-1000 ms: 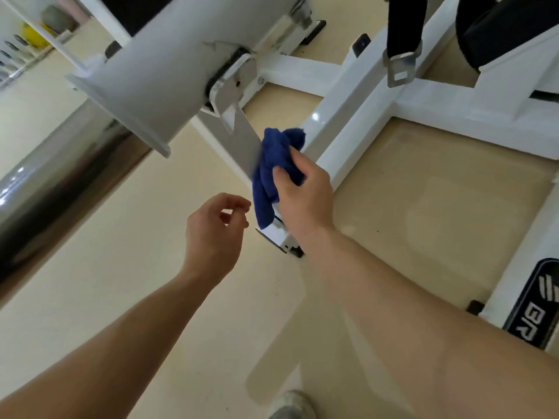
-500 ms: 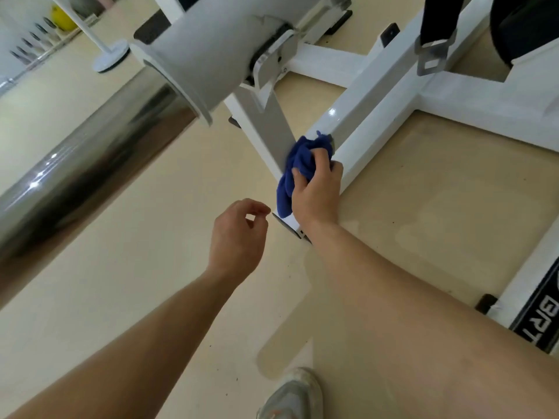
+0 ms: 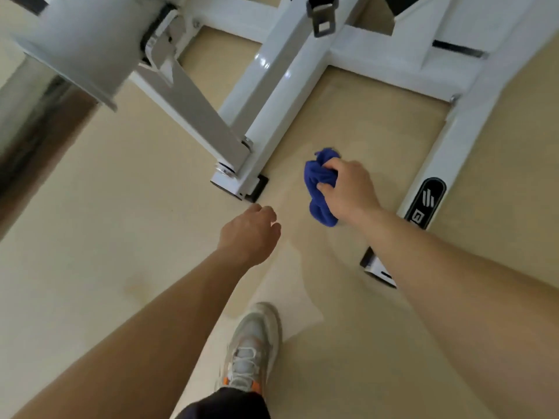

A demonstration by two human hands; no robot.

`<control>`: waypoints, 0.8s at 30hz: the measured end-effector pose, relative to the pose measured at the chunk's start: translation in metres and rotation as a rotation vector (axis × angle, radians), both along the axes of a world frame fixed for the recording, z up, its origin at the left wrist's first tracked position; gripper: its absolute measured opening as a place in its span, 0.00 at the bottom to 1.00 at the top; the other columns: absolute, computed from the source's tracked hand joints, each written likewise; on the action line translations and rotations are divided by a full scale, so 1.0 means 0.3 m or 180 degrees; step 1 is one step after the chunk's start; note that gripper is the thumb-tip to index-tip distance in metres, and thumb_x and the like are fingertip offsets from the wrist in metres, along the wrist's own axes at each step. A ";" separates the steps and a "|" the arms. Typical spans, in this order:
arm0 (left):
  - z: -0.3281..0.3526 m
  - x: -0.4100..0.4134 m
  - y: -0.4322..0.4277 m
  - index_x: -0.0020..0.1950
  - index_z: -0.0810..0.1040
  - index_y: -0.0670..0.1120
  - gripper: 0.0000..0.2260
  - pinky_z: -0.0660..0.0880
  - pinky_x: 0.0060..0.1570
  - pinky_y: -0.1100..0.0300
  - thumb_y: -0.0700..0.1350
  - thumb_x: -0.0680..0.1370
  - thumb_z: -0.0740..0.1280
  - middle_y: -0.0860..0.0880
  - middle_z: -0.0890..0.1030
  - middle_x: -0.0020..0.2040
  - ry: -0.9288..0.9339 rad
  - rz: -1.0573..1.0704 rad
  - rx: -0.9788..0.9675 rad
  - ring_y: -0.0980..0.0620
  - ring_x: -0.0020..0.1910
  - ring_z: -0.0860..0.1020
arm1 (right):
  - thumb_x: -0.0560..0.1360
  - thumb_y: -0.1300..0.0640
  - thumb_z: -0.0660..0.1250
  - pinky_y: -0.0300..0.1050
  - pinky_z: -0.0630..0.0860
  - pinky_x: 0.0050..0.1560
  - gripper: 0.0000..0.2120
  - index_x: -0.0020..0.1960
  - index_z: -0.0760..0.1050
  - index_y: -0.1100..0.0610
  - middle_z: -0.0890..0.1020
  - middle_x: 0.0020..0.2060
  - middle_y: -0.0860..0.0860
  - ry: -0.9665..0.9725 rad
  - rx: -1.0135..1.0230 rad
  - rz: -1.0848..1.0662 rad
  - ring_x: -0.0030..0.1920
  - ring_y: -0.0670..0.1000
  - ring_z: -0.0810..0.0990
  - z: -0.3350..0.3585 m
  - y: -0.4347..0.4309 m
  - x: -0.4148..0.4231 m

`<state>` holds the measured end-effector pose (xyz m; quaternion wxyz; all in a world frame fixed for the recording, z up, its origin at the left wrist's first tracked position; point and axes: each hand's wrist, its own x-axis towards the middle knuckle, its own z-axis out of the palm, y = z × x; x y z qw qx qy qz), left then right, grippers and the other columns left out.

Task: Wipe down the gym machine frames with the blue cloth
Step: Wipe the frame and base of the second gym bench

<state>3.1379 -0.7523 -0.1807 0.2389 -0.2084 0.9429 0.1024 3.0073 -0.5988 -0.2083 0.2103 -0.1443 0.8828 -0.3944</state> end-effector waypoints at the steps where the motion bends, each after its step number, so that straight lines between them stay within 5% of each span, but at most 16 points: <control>1: 0.036 0.012 0.042 0.65 0.73 0.52 0.14 0.77 0.52 0.51 0.54 0.82 0.56 0.52 0.74 0.60 -0.0056 -0.0096 0.0045 0.48 0.57 0.77 | 0.75 0.65 0.64 0.34 0.68 0.36 0.07 0.48 0.76 0.55 0.78 0.46 0.55 -0.0005 0.0126 0.0061 0.41 0.50 0.77 0.031 0.052 0.025; 4: 0.164 0.057 0.146 0.65 0.73 0.52 0.14 0.76 0.53 0.51 0.53 0.82 0.57 0.51 0.76 0.59 -0.0229 -0.0186 0.0229 0.47 0.57 0.77 | 0.76 0.64 0.64 0.43 0.72 0.45 0.07 0.52 0.77 0.57 0.78 0.49 0.56 -0.0126 0.0294 0.0164 0.47 0.55 0.79 0.148 0.184 0.104; 13: 0.650 0.242 0.301 0.62 0.76 0.52 0.13 0.76 0.53 0.51 0.51 0.81 0.58 0.51 0.77 0.56 -0.0328 -0.0015 0.0506 0.47 0.55 0.77 | 0.76 0.62 0.64 0.53 0.78 0.49 0.06 0.50 0.78 0.55 0.78 0.50 0.56 -0.0317 0.0746 0.0196 0.46 0.56 0.80 0.664 0.420 0.322; 18: 0.974 0.349 0.311 0.61 0.77 0.52 0.12 0.75 0.51 0.53 0.51 0.81 0.58 0.51 0.77 0.57 -0.0368 0.0031 0.0504 0.48 0.55 0.77 | 0.74 0.67 0.61 0.54 0.79 0.45 0.07 0.44 0.76 0.58 0.79 0.43 0.55 -0.0271 0.0832 0.0288 0.42 0.57 0.81 1.013 0.468 0.418; 24: 1.446 0.454 0.317 0.60 0.77 0.52 0.12 0.75 0.51 0.53 0.50 0.80 0.59 0.51 0.79 0.56 -0.0257 0.0538 0.0709 0.47 0.53 0.77 | 0.76 0.63 0.62 0.49 0.76 0.42 0.08 0.44 0.72 0.50 0.77 0.47 0.57 -0.0156 0.0876 0.0590 0.42 0.57 0.79 1.482 0.443 0.523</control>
